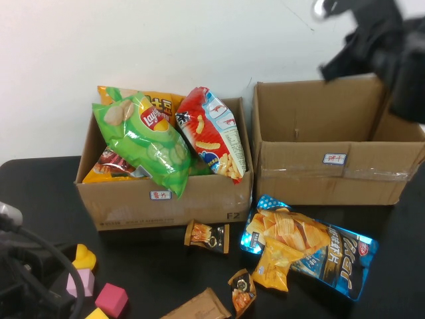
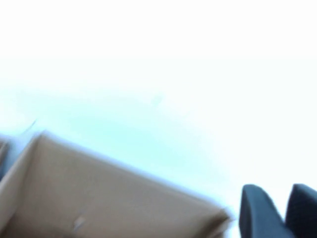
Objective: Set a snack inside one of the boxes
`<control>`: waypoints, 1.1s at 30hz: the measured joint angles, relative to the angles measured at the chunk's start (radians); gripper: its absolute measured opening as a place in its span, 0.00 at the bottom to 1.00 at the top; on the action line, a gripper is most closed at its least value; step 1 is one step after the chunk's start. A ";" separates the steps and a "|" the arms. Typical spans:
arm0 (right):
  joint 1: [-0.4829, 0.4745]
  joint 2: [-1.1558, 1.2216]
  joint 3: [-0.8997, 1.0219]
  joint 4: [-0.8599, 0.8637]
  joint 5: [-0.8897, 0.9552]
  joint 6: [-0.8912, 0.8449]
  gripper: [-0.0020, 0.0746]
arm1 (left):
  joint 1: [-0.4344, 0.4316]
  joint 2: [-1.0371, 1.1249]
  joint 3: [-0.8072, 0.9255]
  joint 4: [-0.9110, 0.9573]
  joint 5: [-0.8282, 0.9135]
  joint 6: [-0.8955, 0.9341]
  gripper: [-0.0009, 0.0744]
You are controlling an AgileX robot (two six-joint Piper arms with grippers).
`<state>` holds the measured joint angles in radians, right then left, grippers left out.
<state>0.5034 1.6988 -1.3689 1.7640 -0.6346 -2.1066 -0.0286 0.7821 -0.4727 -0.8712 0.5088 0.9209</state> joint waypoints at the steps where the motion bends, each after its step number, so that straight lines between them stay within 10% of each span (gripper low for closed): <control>1: 0.012 -0.029 0.000 0.004 -0.029 -0.022 0.20 | 0.000 0.000 0.000 0.000 0.000 0.000 0.01; 14: 0.302 -0.394 0.122 0.016 -0.077 -0.031 0.10 | 0.000 0.000 0.000 -0.026 0.000 0.000 0.01; 23: 0.388 -0.685 0.410 0.007 0.486 0.042 0.08 | 0.000 0.000 0.000 -0.035 0.029 0.000 0.01; 33: 0.388 -0.808 0.689 -0.232 1.071 0.573 0.08 | 0.000 0.000 0.000 -0.052 0.034 0.000 0.01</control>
<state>0.8917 0.8909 -0.6800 1.5324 0.4368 -1.5338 -0.0286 0.7821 -0.4727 -0.9230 0.5429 0.9209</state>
